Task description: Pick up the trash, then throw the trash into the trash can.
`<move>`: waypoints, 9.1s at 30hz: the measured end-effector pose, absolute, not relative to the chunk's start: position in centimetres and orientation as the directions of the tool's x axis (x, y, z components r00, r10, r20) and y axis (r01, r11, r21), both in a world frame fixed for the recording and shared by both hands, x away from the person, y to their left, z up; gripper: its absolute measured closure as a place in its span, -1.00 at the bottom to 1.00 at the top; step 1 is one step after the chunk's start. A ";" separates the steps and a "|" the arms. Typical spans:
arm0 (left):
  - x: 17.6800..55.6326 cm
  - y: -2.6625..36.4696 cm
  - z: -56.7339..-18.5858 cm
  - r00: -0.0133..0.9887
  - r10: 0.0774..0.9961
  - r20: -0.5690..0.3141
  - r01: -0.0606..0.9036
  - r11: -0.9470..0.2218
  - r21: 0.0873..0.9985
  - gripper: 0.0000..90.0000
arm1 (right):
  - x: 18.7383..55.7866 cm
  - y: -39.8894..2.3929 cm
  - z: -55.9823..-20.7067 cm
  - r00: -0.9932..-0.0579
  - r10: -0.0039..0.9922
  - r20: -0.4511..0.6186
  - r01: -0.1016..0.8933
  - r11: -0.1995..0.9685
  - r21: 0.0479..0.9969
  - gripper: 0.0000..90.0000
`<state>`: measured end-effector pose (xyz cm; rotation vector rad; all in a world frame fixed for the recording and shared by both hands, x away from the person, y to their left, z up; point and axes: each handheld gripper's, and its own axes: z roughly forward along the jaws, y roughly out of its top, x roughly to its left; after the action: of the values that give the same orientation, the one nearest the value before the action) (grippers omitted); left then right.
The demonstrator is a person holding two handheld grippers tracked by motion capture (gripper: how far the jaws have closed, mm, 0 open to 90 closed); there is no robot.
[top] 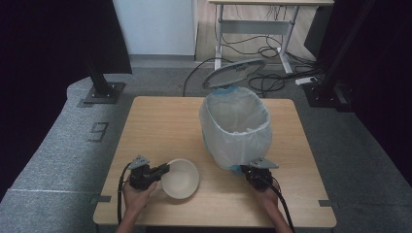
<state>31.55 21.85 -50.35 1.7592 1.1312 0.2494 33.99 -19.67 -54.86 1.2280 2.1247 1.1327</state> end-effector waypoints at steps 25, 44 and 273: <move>30.9 23.0 -49.3 0.539 0.777 -0.324 0.551 -0.035 0.834 0.89 | 34.0 -19.7 -54.9 -0.515 0.856 0.032 0.503 0.272 0.821 0.99; 30.2 22.8 -47.4 0.570 0.763 -0.305 0.504 -0.032 0.863 0.89 | 34.0 -19.6 -54.9 -0.514 0.858 0.016 0.495 0.281 0.822 0.99; 41.6 6.8 -27.2 0.755 0.633 -0.172 0.306 -0.109 0.946 0.88 | 34.2 -20.2 -54.9 -0.528 0.847 0.070 0.517 0.254 0.818 0.99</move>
<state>41.58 6.78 -27.21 1.7057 0.7485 0.3249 34.15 -20.22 -54.87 1.2439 2.1477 1.1725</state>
